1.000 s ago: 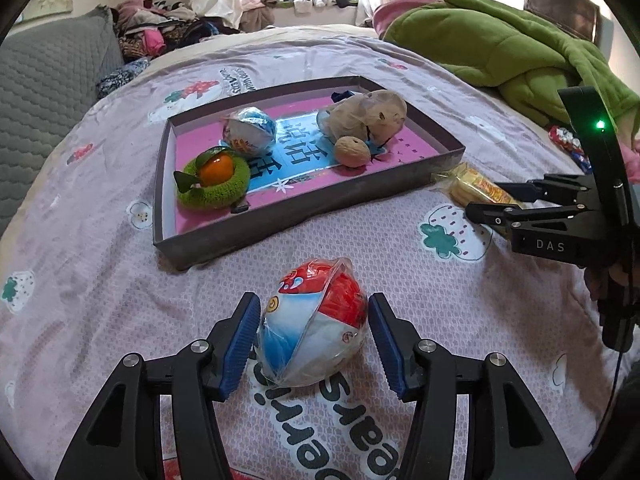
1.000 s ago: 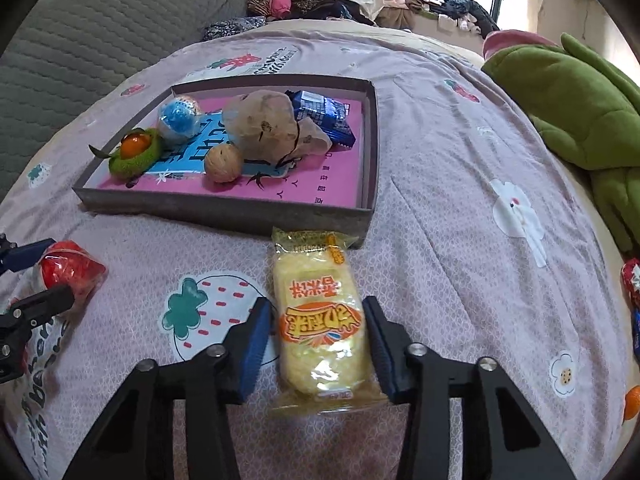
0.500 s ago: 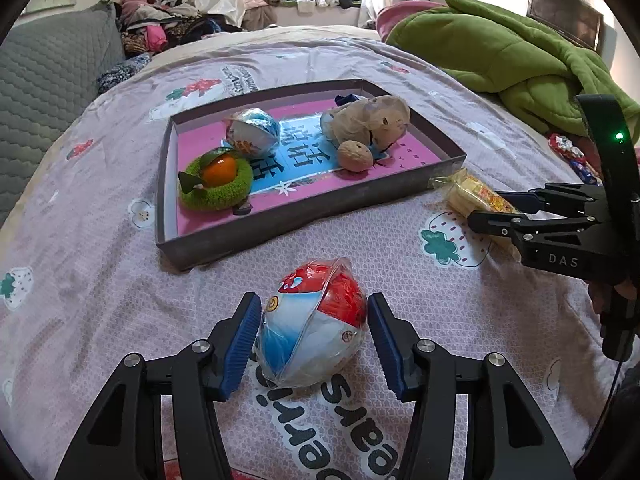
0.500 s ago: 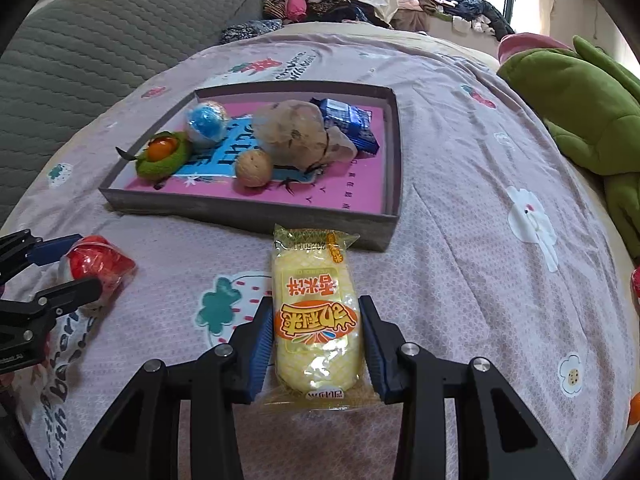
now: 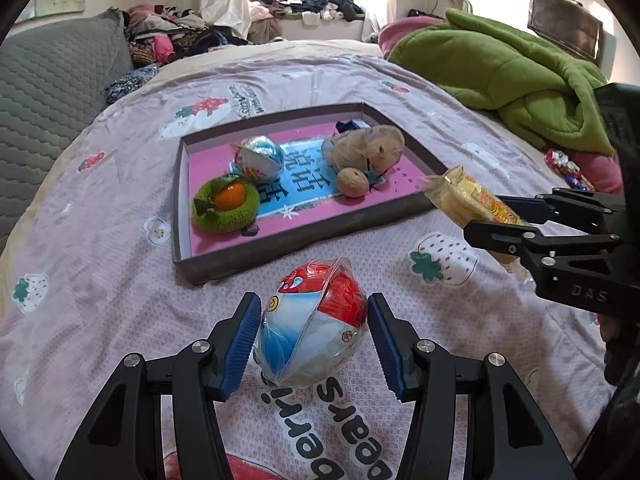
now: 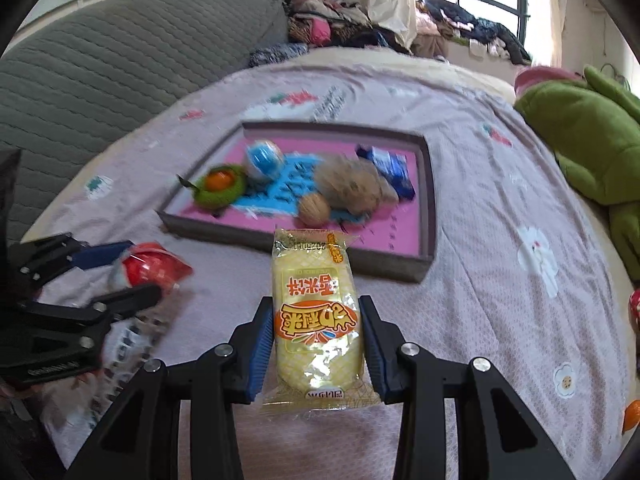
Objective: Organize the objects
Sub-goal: 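Lift the egg and cake and carry both over the pink tray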
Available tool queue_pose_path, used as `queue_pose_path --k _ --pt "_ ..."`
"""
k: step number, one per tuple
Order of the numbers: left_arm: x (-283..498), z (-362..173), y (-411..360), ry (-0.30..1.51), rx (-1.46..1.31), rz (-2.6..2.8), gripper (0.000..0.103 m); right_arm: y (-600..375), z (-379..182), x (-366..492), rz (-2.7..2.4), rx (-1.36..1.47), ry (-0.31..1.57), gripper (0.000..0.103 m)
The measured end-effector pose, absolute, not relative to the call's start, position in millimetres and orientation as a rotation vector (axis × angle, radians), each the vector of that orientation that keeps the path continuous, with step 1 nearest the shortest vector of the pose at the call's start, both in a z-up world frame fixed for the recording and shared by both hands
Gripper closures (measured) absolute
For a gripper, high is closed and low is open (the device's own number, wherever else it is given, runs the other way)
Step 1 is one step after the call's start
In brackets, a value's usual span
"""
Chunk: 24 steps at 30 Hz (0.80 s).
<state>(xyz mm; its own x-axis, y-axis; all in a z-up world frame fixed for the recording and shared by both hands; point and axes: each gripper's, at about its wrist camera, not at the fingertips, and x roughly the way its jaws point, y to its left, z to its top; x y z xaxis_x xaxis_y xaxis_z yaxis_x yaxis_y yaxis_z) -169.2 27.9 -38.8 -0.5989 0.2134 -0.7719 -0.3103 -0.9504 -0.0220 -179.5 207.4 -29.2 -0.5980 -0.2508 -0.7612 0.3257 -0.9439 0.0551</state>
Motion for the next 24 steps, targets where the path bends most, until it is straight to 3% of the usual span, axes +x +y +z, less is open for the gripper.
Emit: queue_pose_path --k 24 --pt "-216 49 21 0.032 -1.051 2.739 0.046 206 74 -191 -2.697 0.893 0.047 0.062"
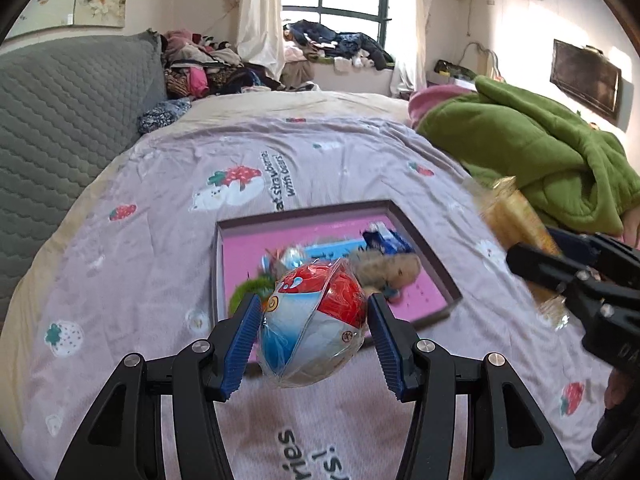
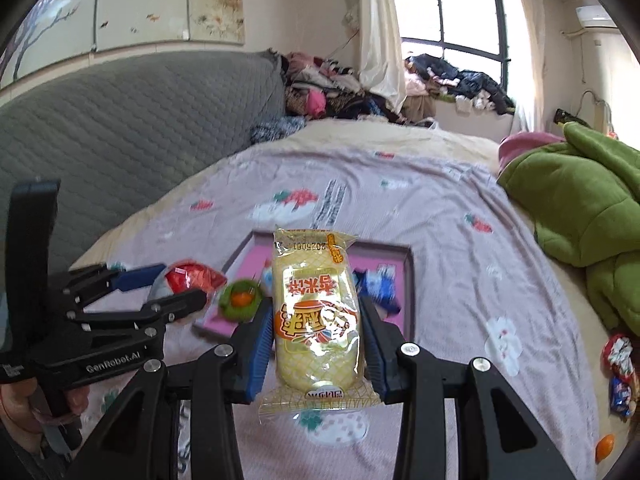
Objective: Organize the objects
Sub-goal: 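Lift the egg and cake and carry both over the pink tray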
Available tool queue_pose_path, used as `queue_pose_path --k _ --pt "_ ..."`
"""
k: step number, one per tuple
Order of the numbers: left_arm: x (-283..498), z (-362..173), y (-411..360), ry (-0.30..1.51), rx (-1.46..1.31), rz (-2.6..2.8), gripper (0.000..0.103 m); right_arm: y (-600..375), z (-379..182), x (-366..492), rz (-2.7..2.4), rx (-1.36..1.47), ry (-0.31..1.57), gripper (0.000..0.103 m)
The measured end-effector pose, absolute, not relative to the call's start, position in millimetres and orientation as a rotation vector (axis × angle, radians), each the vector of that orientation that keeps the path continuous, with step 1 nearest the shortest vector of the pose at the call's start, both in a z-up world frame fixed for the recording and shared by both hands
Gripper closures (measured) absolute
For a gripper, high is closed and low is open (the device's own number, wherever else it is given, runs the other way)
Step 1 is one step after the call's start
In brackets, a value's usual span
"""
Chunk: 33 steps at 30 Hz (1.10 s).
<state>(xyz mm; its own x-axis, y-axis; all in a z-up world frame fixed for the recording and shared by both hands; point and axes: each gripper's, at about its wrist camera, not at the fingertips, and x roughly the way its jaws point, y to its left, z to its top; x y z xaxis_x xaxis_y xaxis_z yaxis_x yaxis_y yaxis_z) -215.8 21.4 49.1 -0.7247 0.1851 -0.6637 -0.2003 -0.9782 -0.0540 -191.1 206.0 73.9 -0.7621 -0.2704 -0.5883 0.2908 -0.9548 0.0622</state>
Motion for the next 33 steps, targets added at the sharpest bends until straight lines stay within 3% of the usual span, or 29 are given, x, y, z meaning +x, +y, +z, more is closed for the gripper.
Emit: queue_pose_path --k 14,33 --pt "-278 49 27 -0.008 -1.005 2.808 0.046 224 72 -247 -2.767 0.868 -0.038 0.062" --pt "-314 -21 49 0.063 -1.050 2.803 0.046 219 -5 -286 -2.788 1.032 0.062 0.062"
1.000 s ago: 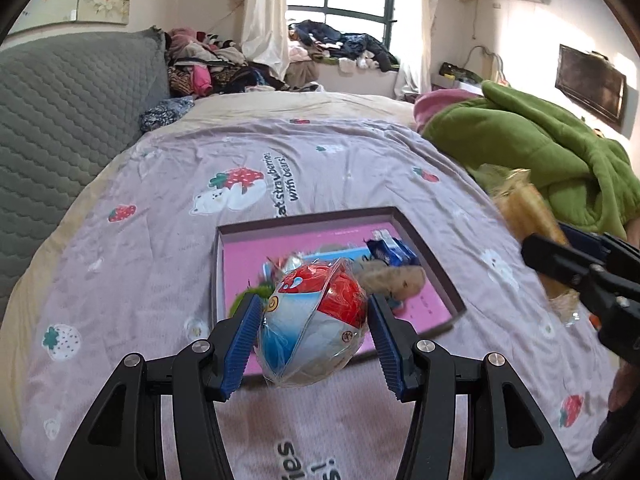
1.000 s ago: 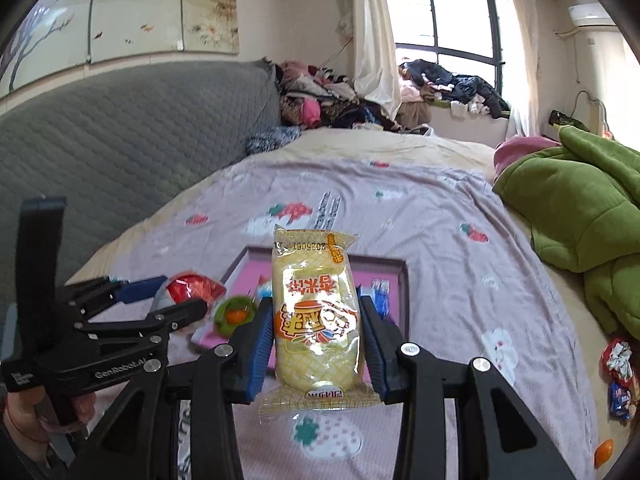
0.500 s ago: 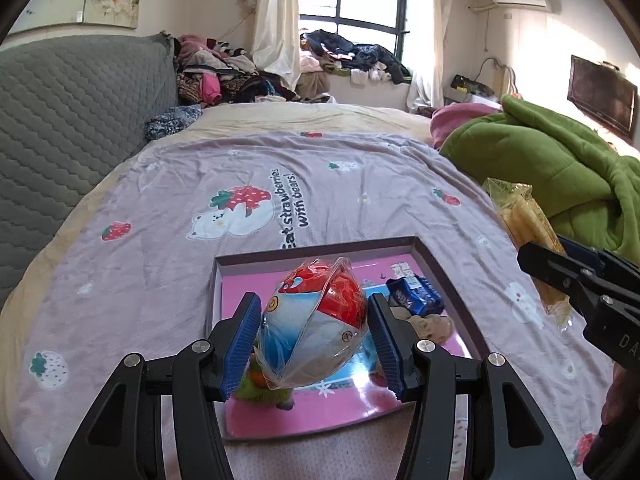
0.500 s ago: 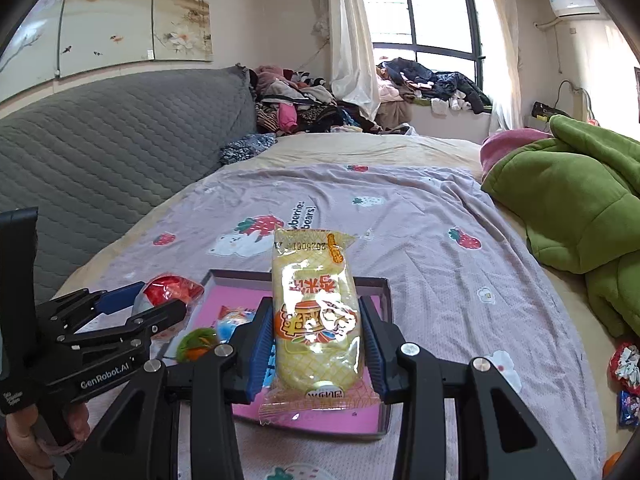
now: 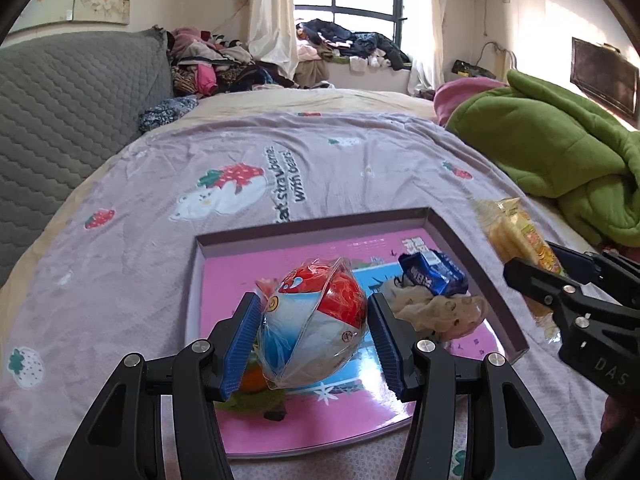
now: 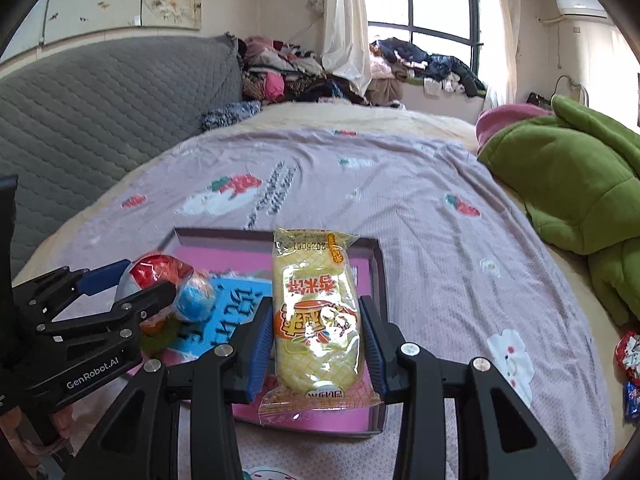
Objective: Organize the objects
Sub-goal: 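Lift the egg and cake and carry both over the pink tray, then lower the egg into the tray with the left gripper while the right gripper lowers the cake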
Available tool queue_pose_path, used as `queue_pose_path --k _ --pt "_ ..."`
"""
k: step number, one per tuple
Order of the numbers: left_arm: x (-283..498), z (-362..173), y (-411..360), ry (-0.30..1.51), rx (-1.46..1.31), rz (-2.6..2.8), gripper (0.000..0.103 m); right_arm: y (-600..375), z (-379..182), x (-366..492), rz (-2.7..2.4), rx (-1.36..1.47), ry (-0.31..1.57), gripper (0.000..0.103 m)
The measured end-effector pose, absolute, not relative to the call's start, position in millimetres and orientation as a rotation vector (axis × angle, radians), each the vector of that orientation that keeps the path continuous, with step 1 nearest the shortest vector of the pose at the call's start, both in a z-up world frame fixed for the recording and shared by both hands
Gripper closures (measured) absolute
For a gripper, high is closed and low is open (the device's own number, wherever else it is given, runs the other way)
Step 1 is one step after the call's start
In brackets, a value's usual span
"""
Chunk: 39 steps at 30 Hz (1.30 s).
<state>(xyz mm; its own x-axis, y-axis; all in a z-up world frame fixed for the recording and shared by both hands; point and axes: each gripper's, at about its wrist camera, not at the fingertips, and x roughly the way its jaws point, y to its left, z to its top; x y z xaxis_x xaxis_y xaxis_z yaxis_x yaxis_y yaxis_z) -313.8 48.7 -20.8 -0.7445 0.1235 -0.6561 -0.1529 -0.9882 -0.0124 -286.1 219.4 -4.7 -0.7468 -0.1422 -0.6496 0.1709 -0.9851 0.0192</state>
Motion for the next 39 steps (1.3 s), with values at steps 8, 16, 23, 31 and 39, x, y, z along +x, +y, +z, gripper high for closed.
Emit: queue_pose_path --k 8,16,23,31,39 --pt "-320 -40 55 0.096 -1.070 2.817 0.046 222 -22 -292 -2.784 1.082 0.054 0.062" --pt "-322 -54 54 0.053 -1.105 2.813 0.046 220 -44 -297 -2.780 1.118 0.047 0.062" --pt "-325 -66 57 0.036 -1.140 2.789 0.046 216 -53 -299 -2.772 1.126 0.068 0.062" --pt "-328 -75 62 0.055 -1.164 2.778 0.046 215 -64 -302 -2.767 1.159 0.084 0.062" --pt "-327 -78 65 0.072 -1.159 2.786 0.046 213 -72 -303 -2.756 1.189 0.106 0.062"
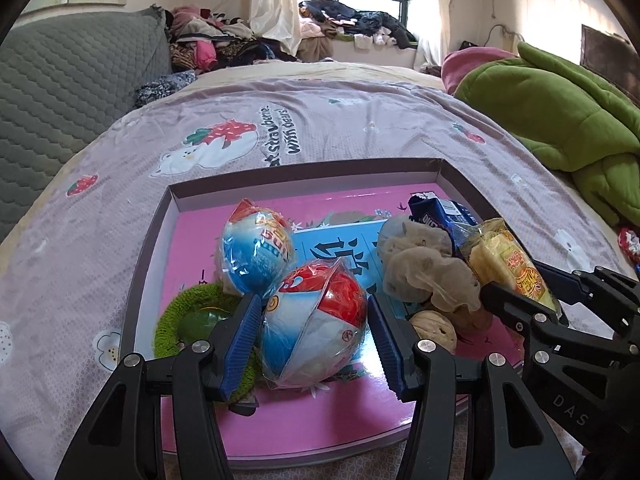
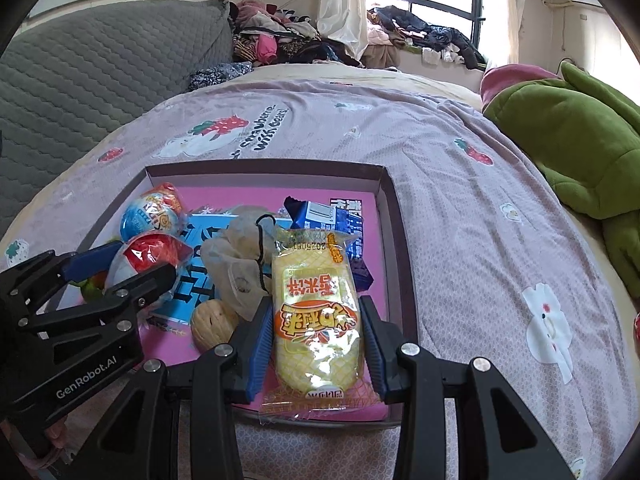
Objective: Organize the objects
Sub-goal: 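Lower the egg into the tray with the left gripper while the right gripper lowers the cake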
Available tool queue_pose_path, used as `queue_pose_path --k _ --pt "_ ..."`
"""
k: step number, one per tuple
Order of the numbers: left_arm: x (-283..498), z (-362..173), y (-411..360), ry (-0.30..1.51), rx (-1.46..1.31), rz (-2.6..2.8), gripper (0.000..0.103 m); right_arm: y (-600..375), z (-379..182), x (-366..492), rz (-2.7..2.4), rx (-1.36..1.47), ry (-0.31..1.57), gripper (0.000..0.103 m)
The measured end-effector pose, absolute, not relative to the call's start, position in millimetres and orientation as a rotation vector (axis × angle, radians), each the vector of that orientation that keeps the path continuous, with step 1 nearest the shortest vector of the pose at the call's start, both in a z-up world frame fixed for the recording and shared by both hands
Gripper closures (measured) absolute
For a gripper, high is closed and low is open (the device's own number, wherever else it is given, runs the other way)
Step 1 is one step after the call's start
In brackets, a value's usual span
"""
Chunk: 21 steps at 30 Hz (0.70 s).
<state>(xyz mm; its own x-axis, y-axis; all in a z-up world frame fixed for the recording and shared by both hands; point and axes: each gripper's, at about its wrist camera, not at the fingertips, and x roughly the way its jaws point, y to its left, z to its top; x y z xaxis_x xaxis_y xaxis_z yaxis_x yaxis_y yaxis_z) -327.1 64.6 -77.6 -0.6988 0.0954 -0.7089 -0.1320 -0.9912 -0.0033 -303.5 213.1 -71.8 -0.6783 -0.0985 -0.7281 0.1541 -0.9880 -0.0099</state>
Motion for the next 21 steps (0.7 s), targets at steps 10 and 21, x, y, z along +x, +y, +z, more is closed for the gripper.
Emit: queue_pose_path --k 10,21 --pt "-327.4 -77.4 62.3 0.063 -1.164 2.796 0.046 210.8 -75.1 -303.9 -2.749 1.233 0.164 0.061" --pt "-327.7 -78.2 59.5 0.038 -1.178 2.789 0.045 209.3 -69.3 -301.3 -2.751 1.241 0.191 0.057"
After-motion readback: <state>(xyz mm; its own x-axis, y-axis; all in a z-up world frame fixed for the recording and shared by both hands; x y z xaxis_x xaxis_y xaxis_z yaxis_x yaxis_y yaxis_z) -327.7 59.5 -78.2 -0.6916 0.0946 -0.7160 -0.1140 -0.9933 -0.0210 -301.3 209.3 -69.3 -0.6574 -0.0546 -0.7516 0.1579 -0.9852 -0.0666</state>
